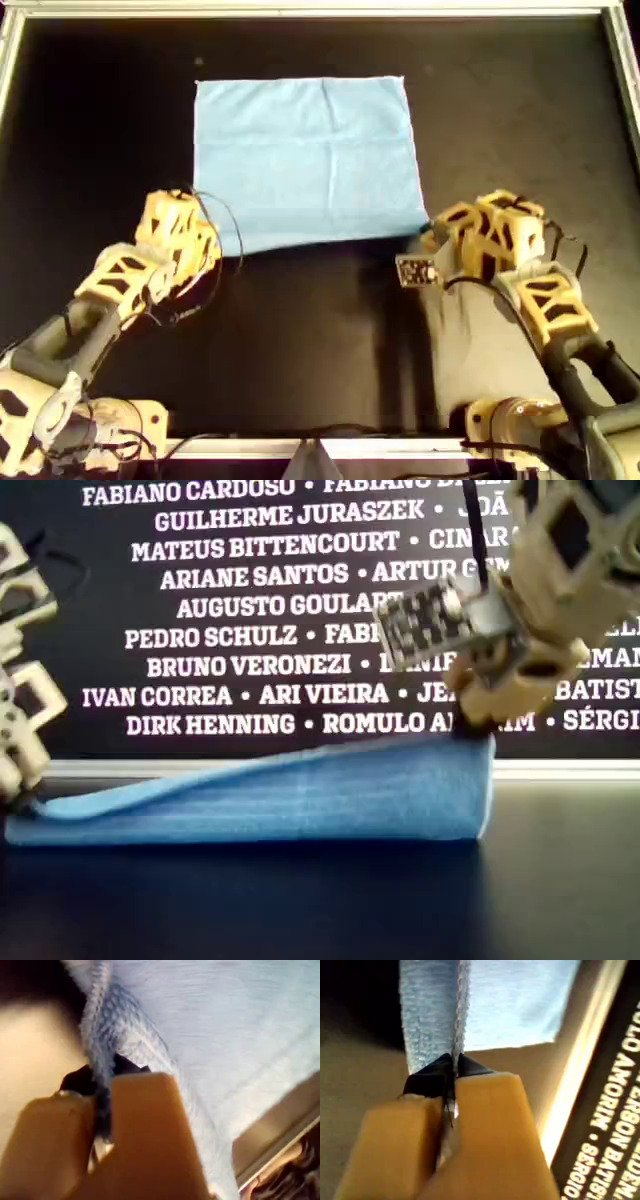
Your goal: Fold a cloth
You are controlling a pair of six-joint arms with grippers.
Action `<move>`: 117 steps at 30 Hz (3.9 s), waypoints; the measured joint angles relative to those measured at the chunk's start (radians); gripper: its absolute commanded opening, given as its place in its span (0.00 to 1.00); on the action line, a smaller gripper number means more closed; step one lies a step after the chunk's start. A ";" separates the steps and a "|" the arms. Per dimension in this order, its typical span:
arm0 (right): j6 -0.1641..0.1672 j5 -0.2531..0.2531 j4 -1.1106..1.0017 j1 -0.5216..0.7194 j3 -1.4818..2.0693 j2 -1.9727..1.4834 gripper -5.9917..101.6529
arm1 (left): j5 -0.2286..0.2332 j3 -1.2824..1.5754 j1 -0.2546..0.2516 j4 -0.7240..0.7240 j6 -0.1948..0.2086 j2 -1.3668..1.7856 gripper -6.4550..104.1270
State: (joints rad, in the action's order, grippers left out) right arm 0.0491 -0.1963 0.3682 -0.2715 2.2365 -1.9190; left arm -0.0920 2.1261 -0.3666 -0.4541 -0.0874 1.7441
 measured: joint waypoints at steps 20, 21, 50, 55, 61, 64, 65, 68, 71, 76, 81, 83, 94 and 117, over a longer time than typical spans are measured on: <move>0.000 -0.005 0.000 0.038 -0.718 0.713 0.07 | 0.097 -0.469 0.072 0.081 -0.015 -0.336 0.05; 0.000 -0.005 0.000 0.040 -0.767 0.749 0.07 | 0.097 -0.511 0.072 0.081 -0.015 -0.371 0.05; 0.002 -0.011 0.000 0.071 -1.956 1.562 0.08 | 0.097 -1.474 0.150 0.083 -0.071 -1.081 0.05; 0.002 -0.011 0.000 0.078 -2.069 1.652 0.08 | 0.097 -1.545 0.150 0.083 -0.074 -1.127 0.05; -0.012 -0.008 0.000 0.083 -2.148 1.718 0.25 | 0.094 -1.565 0.150 0.083 -0.077 -1.129 0.15; -0.014 -0.008 0.000 0.089 -2.157 1.724 0.41 | 0.095 -1.565 0.150 0.083 -0.077 -1.129 0.30; -0.012 -0.008 0.000 0.091 -2.157 1.724 0.45 | 0.100 -1.565 0.150 0.083 -0.077 -1.129 0.35; -0.011 -0.008 0.000 0.094 -2.166 1.723 0.50 | 0.101 -1.565 0.152 0.083 -0.077 -1.129 0.47; -0.011 -0.008 0.000 0.100 -2.168 1.723 0.50 | 0.101 -1.565 0.152 0.083 -0.077 -1.129 0.56; -0.017 -0.009 0.000 0.126 -2.168 1.723 0.50 | 0.101 -1.565 0.152 0.080 -0.077 -1.129 0.60; -0.017 -0.015 0.017 0.213 -2.168 1.689 0.50 | 0.101 -1.565 0.175 0.003 -0.077 -1.115 0.60; -0.017 -0.017 0.104 0.262 -2.168 1.621 0.51 | 0.101 -1.562 0.184 -0.084 -0.077 -1.075 0.60; -0.017 -0.021 0.954 0.345 -2.191 0.936 0.52 | 0.101 -1.364 0.189 -0.624 -0.063 -0.445 0.60; -0.017 -0.018 1.246 0.348 -1.845 -0.229 0.51 | 0.095 -0.830 0.189 -0.953 -0.060 0.699 0.60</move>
State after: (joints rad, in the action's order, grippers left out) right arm 0.0322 -0.2148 1.6137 0.0767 0.3912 -2.1476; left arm 0.0031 1.2962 -0.1779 -1.4067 -0.1473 2.4436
